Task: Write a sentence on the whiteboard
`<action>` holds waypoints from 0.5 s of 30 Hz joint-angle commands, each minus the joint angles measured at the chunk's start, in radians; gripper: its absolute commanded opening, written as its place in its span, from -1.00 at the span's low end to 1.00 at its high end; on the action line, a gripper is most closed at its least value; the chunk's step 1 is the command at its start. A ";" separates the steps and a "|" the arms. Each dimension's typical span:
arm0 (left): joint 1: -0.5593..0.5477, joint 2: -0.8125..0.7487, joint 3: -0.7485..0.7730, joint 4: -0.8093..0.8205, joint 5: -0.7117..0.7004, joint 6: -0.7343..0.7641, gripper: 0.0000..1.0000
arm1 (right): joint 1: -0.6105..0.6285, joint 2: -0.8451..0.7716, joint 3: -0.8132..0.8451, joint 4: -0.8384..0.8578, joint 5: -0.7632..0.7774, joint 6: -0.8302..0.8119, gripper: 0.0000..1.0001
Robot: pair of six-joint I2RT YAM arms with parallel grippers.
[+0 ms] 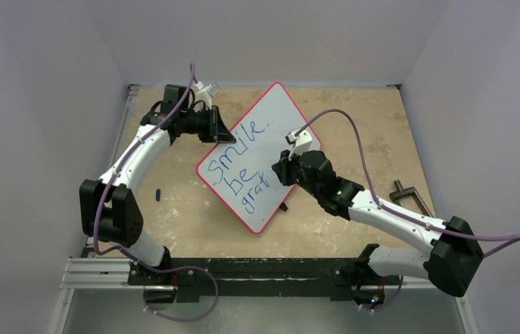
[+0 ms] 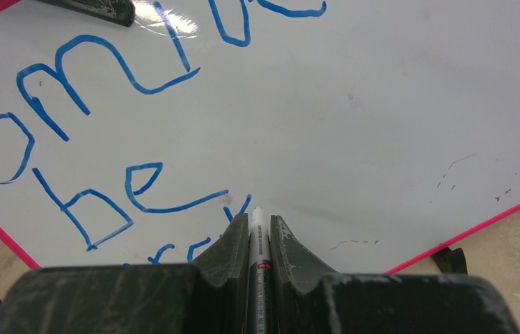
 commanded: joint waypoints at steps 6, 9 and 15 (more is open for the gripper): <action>0.006 -0.064 0.015 0.036 -0.048 0.027 -1.00 | -0.026 0.022 0.063 0.013 0.015 -0.035 -1.00; 0.006 -0.062 0.015 0.036 -0.048 0.027 -1.00 | -0.029 0.028 0.055 0.023 0.003 -0.032 -1.00; 0.006 -0.062 0.015 0.037 -0.048 0.027 -1.00 | -0.028 0.043 0.030 0.048 -0.016 -0.014 -1.00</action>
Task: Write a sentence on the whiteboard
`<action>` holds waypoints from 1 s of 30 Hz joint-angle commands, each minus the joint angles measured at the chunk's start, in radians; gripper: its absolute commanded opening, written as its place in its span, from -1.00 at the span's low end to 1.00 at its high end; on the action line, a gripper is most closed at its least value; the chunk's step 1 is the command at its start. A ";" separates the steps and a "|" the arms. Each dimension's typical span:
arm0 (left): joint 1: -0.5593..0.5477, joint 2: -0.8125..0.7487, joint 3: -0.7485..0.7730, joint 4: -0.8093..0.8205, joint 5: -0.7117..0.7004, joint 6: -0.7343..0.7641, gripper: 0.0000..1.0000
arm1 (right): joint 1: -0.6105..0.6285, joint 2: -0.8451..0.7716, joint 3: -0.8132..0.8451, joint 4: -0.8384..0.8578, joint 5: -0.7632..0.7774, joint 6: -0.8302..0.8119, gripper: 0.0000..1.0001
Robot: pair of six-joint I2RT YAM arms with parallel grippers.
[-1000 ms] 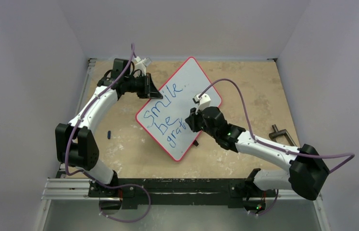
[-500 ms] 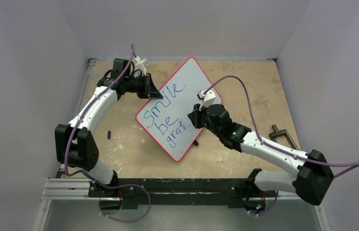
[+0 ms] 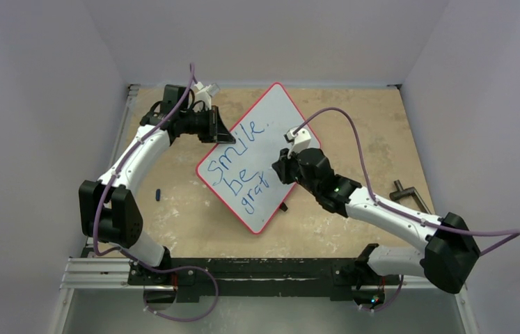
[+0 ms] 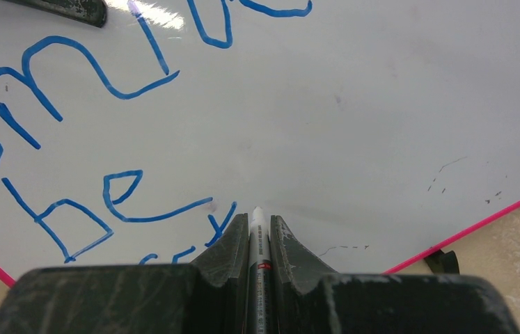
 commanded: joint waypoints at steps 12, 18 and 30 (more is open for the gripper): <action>0.006 -0.055 0.015 0.046 -0.046 0.026 -1.00 | -0.006 0.050 -0.002 0.078 -0.041 0.014 -1.00; 0.005 -0.054 0.015 0.046 -0.044 0.026 -1.00 | -0.007 0.065 -0.012 0.085 -0.036 0.016 -1.00; 0.003 -0.057 0.015 0.046 -0.045 0.027 -1.00 | -0.024 0.091 0.023 0.069 0.002 0.028 -1.00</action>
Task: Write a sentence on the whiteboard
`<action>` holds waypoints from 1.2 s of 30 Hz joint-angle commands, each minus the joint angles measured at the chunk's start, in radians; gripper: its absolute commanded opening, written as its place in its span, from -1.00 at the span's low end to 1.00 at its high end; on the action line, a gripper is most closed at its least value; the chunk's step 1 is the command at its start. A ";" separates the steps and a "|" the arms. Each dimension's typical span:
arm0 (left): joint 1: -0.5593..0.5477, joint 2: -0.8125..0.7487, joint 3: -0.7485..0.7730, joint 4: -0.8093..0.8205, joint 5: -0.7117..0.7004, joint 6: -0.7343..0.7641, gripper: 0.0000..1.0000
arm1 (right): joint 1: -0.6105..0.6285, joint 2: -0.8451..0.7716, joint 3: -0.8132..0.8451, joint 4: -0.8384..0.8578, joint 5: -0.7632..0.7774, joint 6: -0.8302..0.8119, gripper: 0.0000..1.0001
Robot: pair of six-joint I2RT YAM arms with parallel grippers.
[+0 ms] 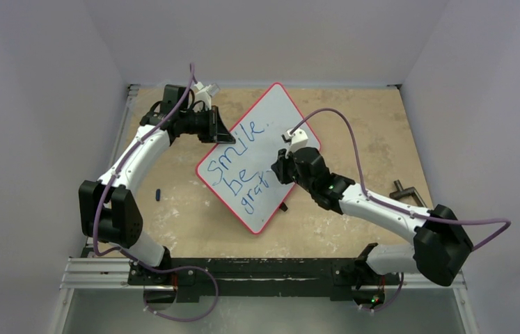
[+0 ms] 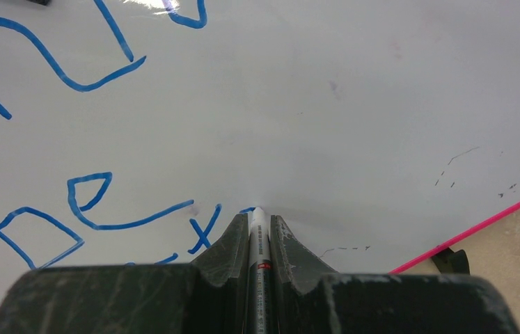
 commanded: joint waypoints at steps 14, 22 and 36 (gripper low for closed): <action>0.001 -0.055 0.015 0.048 -0.044 0.026 -1.00 | -0.004 0.055 0.094 0.041 -0.031 0.027 -1.00; 0.001 -0.057 0.017 0.047 -0.045 0.027 -1.00 | -0.005 0.052 0.073 0.045 -0.066 0.039 -1.00; 0.001 -0.062 0.015 0.044 -0.049 0.030 -1.00 | -0.004 0.003 -0.034 0.077 -0.096 0.075 -1.00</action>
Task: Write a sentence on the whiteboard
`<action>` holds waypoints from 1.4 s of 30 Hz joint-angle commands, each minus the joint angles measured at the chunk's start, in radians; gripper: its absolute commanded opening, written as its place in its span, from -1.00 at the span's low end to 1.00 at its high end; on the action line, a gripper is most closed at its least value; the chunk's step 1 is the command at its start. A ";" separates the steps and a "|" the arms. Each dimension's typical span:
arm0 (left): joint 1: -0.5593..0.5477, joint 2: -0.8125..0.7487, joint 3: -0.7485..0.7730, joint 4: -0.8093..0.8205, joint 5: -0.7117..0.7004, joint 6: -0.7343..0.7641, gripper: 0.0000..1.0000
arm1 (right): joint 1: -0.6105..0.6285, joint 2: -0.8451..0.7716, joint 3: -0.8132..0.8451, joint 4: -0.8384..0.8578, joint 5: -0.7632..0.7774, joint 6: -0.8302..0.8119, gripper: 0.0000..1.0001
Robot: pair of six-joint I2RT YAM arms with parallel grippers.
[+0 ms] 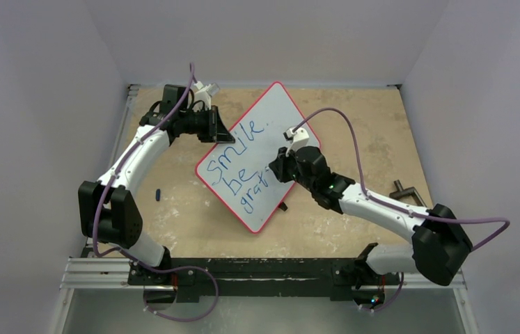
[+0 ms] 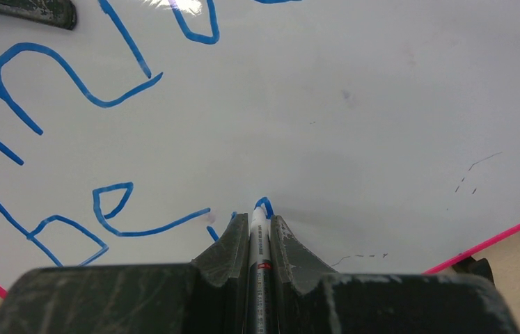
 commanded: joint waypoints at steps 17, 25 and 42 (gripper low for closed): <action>0.000 -0.061 0.015 0.041 -0.045 0.015 -1.00 | 0.007 -0.045 -0.111 -0.017 0.030 0.036 -1.00; 0.000 -0.062 0.015 0.041 -0.045 0.015 -1.00 | -0.002 -0.018 -0.055 -0.069 0.122 -0.022 -1.00; 0.000 -0.061 0.017 0.043 -0.043 0.014 -1.00 | -0.004 -0.124 0.056 -0.107 0.148 -0.100 -1.00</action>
